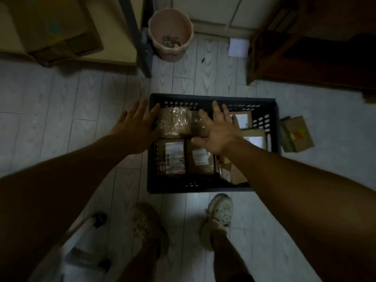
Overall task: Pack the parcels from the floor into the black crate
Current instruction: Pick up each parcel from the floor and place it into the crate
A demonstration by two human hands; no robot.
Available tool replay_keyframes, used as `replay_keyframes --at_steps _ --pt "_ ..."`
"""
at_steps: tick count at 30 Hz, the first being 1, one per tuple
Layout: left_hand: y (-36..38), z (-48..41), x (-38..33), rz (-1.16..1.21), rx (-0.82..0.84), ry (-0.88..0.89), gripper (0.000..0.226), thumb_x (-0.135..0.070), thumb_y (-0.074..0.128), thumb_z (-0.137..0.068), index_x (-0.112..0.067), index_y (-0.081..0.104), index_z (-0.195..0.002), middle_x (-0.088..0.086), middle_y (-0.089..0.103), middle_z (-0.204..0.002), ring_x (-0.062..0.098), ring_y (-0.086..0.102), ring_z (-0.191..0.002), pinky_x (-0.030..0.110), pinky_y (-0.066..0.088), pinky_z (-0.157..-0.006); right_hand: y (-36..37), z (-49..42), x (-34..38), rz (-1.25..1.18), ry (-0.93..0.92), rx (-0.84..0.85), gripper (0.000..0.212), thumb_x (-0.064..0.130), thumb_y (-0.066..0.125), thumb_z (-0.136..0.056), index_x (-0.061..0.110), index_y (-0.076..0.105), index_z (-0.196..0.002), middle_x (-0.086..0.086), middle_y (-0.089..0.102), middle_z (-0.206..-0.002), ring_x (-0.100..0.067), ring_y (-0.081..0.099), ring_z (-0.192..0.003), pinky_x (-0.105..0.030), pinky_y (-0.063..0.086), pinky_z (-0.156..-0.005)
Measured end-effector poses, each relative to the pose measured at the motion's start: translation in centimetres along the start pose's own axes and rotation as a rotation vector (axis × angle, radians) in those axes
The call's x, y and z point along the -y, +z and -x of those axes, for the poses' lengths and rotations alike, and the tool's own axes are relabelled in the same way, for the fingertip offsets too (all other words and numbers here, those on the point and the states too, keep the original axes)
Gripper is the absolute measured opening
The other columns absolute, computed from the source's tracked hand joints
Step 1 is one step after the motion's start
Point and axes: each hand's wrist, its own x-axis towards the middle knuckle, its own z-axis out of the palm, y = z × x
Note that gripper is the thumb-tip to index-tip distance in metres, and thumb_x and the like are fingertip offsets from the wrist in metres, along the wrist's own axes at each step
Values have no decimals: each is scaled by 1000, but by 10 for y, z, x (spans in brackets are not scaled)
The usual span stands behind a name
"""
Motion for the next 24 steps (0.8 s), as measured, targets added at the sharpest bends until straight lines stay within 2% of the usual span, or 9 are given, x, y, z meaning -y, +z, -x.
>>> replay_keyframes --at_steps 5,12,17,24 --pt "-77 93 -41 28 -6 32 78 -58 33 -92 -31 -13 -149 9 -14 -158 29 -13 -145 49 2 -116 -69 128 -9 -102 152 -82 88 72 39 -85 33 -1 -152 -4 -20 -159 -28 -17 -146 -50 -4 -117" --pt "-152 189 -116 7 -18 22 82 -57 44 -90 -29 -4 -151 8 -10 -159 30 -11 -146 51 6 -117 -128 282 -54 -110 236 -160 83 69 36 -88 30 2 -153 -5 -13 -161 -28 -8 -148 -48 4 -119" --pt "-190 235 -241 70 -146 131 80 -58 46 -89 -30 4 -151 6 -5 -160 27 -8 -147 46 3 -118 -153 395 -134 -111 297 -253 85 71 36 -86 31 3 -153 -5 -11 -161 -28 -5 -148 -48 7 -118" --pt "-214 279 -409 93 -148 281 75 -55 42 -92 -29 3 -151 6 -7 -160 26 -11 -147 43 2 -118 -167 531 -251 -124 397 -349 85 72 37 -86 32 3 -152 -4 -7 -161 -27 -3 -148 -47 9 -119"
